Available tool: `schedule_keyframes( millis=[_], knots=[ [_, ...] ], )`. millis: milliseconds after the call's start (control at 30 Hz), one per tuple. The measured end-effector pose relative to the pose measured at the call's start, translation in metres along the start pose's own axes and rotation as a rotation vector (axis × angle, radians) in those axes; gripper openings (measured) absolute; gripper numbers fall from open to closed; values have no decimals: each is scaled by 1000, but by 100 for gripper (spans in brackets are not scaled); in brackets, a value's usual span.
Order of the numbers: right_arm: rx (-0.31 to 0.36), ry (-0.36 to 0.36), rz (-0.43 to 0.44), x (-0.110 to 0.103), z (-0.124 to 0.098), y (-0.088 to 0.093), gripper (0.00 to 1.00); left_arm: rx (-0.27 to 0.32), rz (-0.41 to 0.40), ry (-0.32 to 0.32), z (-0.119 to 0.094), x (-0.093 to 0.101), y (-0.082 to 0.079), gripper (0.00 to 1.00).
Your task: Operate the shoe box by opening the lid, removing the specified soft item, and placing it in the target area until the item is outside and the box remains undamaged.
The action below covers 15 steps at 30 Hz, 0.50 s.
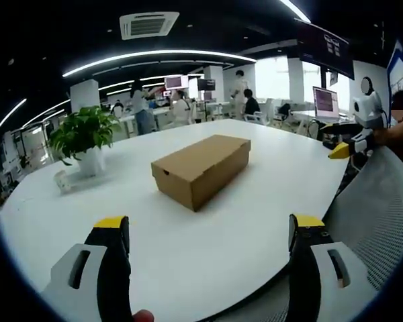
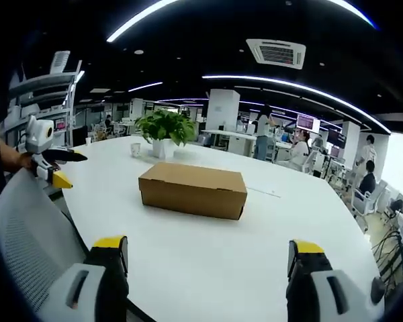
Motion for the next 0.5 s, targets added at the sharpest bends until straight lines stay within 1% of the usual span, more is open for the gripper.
schedule_keyframes(
  millis=[167, 500],
  knots=[
    [-2, 3, 0, 1, 0, 1, 99, 1, -9, 1, 0, 0, 0, 98],
    [0, 5, 0, 1, -1, 0, 99, -1, -1, 1, 0, 1, 0, 99]
  ],
)
Point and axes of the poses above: the point that each gripper's makers call its tool centre point, and the gripper's own axes: z roughly forward along the fingers, x roughly to its right, y roughly out of its underside, the point moved 5 cm from there along -z, roughly backward along the fingers, and after that the axes turned 2 degrees about z, right-handed, at the moved point
